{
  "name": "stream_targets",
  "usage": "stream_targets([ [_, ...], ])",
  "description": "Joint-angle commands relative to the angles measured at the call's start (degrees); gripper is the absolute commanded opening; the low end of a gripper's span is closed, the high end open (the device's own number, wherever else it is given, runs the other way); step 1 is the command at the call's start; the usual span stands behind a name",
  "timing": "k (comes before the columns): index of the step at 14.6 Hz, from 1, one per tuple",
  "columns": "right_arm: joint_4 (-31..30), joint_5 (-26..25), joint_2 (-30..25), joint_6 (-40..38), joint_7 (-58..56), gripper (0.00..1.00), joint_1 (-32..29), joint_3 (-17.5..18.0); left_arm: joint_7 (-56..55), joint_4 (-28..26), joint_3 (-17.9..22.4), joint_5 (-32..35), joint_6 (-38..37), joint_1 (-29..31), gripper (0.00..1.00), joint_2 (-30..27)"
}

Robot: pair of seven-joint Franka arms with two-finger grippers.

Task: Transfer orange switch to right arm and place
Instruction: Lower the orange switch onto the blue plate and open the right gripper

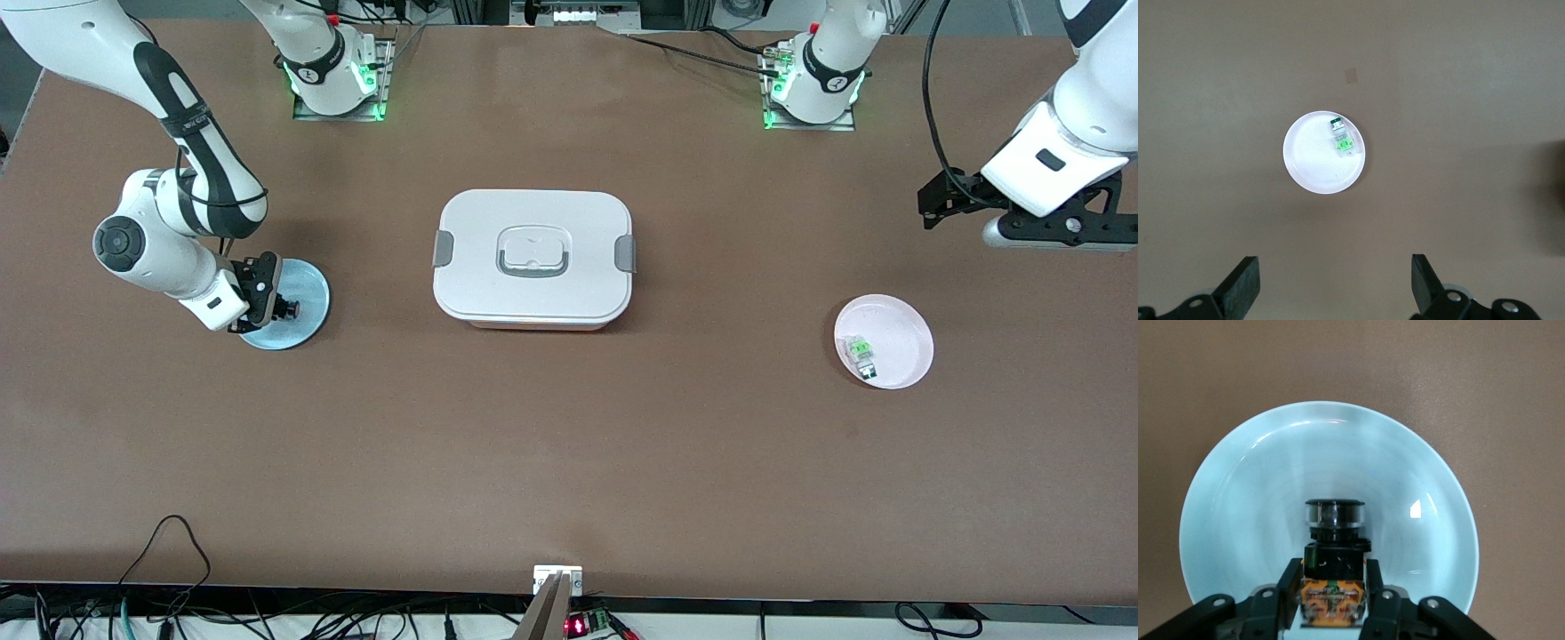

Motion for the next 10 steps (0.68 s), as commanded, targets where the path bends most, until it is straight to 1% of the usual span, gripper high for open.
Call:
stream_targets([
  [1,-0.15,-0.57,-0.55,0.48,0.19,1.0,-0.73,0.59,-1.09,1.69,-0.65,-0.07,-0.11,-0.28,1.0,0.71],
  [4,1.07,0.22,-1.69,-1.53,2.47,1.0,-0.73,0.68,-0.56,2.57,-1.18,-0.07,0.06,-0.28,1.0,1.59],
  [5,2.12,0.4,-2.48,-3.8,4.22,1.0,-0.73,0.85,-0.56,2.66,-1.09,0.01,-0.11,-0.19,1.0,1.59],
  [7,7.12,2.23,-3.71,-10.91,7.91,1.0,-0.73,2.16,-0.56,2.66,-1.09,-0.07,-0.2,-0.1,1.0,1.59],
  [8,10.36,4.5,-4.24,-15.21,9.76,1.0,-0.73,3.13,-0.56,2.66,-1.09,-0.07,-0.11,-0.1,1.0,1.59],
  [10,16.86,9.34,-4.51,-21.2,14.23,1.0,-0.64,3.31,-0.56,2.66,-1.09,-0.07,-0.2,-0.1,1.0,1.59],
])
